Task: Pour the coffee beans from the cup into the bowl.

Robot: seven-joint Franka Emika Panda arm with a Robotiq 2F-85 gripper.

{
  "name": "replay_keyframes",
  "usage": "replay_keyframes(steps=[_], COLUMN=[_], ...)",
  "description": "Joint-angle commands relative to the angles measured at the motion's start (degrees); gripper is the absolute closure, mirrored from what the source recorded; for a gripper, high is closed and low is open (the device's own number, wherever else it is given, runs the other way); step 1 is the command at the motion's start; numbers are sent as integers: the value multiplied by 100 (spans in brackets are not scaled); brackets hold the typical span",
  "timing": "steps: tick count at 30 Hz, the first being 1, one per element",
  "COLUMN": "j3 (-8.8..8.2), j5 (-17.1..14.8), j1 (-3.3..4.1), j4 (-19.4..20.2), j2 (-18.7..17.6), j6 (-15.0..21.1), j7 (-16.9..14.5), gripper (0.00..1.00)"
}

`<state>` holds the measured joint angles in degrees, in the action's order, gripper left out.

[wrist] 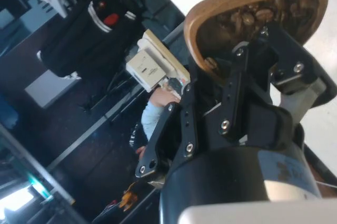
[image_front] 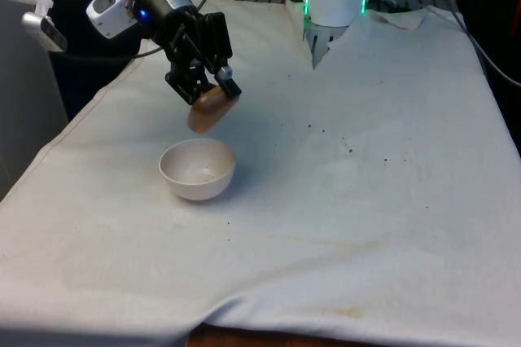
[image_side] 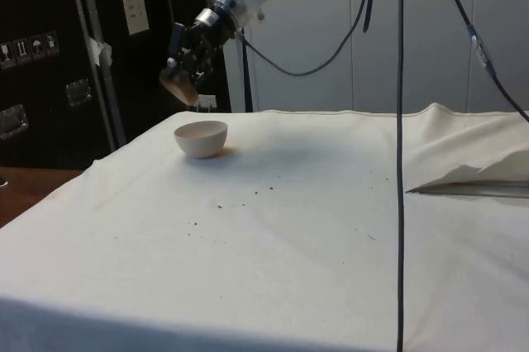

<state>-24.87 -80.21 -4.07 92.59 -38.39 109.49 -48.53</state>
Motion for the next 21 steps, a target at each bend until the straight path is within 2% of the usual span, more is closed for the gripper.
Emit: replay_keyframes(steps=[1,5,6,7,13,14,15,21], j3=[6,-63,-92,-86,-201,-229,-218,-315], j5=[-97,-304,-264,-344,-625,-602,-659,-945], j1=[-52,-63,-17,-63,-69,-23,-69,-69], j4=[-17,-29,-6,-29,-34,-6,-34,-23], j2=[-23,-74,-63,-86,-155,-138,-160,-229], j6=[-80,-246,-195,-281,-516,-481,-550,-756], j7=[6,-11,-29,-11,-23,-46,-23,-17], gripper=[97,97,97,97,97,97,97,97])
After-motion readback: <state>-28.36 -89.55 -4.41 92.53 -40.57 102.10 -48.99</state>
